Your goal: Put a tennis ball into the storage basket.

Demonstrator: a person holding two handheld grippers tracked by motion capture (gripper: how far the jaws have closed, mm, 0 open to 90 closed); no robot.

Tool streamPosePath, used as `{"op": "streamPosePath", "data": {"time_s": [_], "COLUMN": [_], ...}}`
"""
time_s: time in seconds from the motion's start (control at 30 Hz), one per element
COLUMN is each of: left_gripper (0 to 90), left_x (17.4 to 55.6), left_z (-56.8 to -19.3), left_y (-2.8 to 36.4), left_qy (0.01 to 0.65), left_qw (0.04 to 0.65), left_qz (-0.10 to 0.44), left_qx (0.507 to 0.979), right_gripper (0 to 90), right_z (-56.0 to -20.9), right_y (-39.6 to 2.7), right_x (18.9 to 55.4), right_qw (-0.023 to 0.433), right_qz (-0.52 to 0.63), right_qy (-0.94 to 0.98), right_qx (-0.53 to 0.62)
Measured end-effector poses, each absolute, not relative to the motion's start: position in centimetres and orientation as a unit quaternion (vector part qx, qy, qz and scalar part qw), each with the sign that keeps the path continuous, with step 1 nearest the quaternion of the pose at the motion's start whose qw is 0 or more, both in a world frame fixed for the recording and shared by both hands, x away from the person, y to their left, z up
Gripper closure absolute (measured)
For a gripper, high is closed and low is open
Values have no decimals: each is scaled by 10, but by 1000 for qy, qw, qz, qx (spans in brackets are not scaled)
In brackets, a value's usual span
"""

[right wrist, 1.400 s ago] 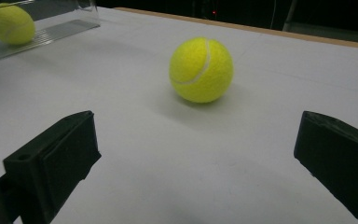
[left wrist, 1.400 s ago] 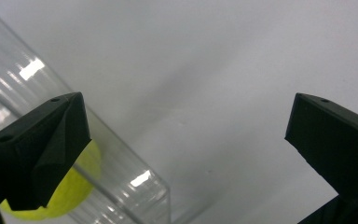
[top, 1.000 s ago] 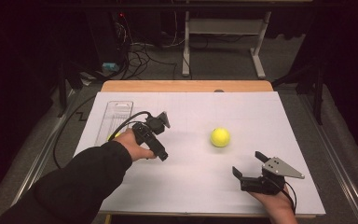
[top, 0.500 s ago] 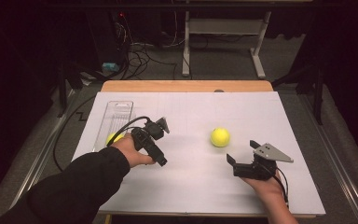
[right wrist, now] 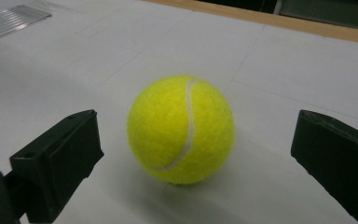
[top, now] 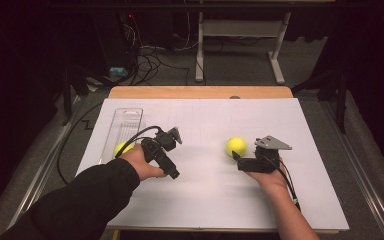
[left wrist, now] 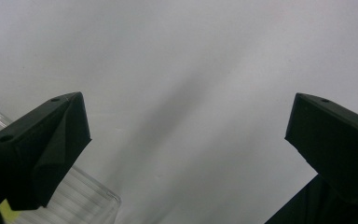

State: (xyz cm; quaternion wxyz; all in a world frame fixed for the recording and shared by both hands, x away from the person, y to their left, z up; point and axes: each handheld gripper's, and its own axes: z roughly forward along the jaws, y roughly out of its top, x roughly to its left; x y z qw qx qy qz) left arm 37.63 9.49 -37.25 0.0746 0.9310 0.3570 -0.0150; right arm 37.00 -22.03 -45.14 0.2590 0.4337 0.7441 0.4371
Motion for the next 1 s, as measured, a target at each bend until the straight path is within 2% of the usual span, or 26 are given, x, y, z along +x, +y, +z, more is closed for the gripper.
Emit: {"op": "streamPosePath", "data": {"time_s": [0.23, 0.43, 0.53, 0.73, 1.0], "left_gripper": [5, 5, 5, 5, 5], "left_x": [376, 376, 376, 377, 377], "left_z": [-372, -371, -370, -369, -369], "left_y": [94, 96, 98, 98, 100], "left_qy": [354, 359, 357, 357, 360], "left_qw": [75, 78, 76, 77, 78], "left_qz": [-16, -18, -17, -19, -16], "left_qx": [932, 930, 931, 931, 930], "right_gripper": [72, 193, 261, 273, 277], "right_z": [-457, -462, -463, -461, -450], "right_y": [-203, -195, -193, -194, -184], "right_x": [390, 401, 400, 396, 367], "right_qw": [240, 213, 229, 224, 227], "right_qz": [410, 383, 368, 377, 426], "right_qy": [763, 779, 783, 779, 772], "right_qx": [438, 448, 446, 449, 412]}}
